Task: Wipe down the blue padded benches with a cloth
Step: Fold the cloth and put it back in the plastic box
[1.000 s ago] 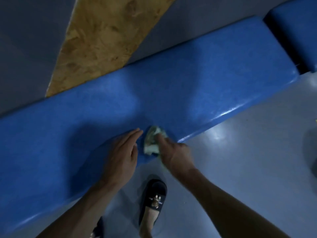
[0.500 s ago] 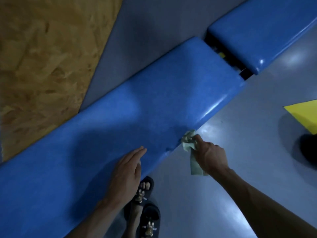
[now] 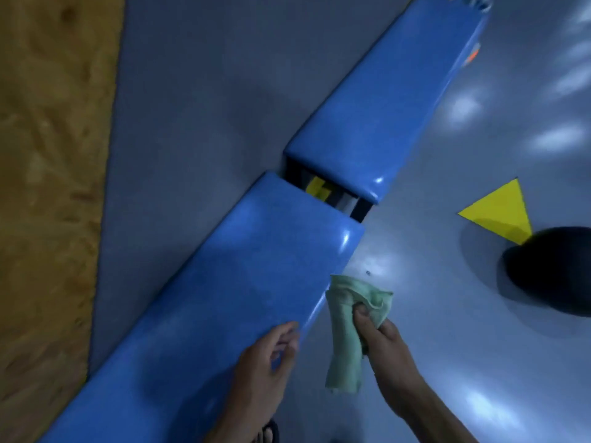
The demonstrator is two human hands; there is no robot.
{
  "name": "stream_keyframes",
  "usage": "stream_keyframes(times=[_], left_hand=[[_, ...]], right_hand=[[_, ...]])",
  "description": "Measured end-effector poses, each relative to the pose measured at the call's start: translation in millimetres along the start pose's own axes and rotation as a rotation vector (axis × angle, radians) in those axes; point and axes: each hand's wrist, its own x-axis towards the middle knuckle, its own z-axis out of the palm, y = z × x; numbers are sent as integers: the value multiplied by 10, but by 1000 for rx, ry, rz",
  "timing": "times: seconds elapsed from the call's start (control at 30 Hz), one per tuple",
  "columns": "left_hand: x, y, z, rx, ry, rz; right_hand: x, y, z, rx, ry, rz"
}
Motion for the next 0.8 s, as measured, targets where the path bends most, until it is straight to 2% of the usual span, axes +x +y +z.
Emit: stream_keyframes(times=[0.23,0.37,0.5,0.63,0.8], left_hand=[[564,1624,907,-95,-234,70],[705,2497,1684,-138,-346,116],[812,3224,2335,-137,-428,96],[1070,3778,2797,-101,-440,103],[1519,4384,3184,-200,-444,81]], right_hand=[[134,-651,-1253,281,100,9],[159,-1044,-2182,293,120,-70],[130,-1524,-3086,263,66,-134],[228,-1968,-3761,208,50,-244],[620,-2412,-4230,223,179,-225]])
